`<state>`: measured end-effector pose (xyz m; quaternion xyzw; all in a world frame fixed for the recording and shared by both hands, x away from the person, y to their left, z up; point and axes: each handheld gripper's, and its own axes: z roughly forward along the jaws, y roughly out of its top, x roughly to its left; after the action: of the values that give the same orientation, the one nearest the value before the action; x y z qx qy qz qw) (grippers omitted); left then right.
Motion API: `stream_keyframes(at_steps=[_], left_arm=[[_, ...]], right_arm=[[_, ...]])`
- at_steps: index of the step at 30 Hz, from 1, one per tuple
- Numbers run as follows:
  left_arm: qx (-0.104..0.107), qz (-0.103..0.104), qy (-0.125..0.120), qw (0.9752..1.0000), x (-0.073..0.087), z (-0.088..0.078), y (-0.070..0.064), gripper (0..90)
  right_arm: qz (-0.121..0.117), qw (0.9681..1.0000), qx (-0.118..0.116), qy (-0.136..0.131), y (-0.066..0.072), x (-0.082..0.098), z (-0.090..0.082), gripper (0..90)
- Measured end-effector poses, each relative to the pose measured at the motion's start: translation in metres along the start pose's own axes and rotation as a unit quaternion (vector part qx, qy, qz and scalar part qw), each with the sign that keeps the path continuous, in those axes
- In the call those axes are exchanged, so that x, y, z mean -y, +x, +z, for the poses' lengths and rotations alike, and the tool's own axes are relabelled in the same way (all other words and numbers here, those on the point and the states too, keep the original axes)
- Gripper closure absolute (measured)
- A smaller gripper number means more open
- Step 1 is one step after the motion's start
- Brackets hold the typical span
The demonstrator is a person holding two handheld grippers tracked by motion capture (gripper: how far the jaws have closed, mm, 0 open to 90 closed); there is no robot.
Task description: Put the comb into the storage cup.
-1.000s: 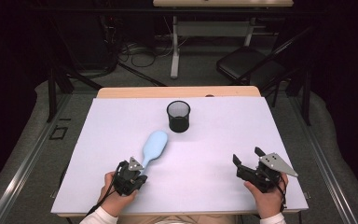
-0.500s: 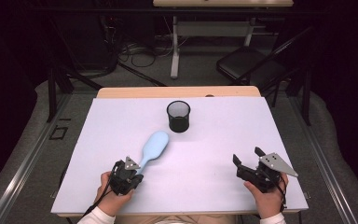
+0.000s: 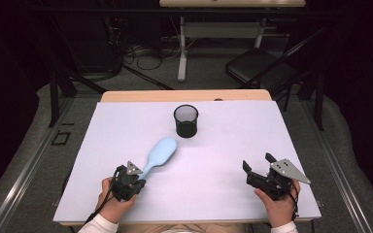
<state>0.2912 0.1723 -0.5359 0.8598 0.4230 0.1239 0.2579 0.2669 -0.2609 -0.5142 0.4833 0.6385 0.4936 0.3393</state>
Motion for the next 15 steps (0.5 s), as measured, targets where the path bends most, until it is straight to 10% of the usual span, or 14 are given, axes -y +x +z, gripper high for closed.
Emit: stream_keyframes(at_steps=[15], left_arm=[[-0.003, -0.007, -0.003, 1.0, 0.0007, -0.0007, 0.0046, 88.2]], right_arm=[[-0.001, 1.0, -0.001, 0.001, 0.0002, 0.0001, 0.0003, 14.3]])
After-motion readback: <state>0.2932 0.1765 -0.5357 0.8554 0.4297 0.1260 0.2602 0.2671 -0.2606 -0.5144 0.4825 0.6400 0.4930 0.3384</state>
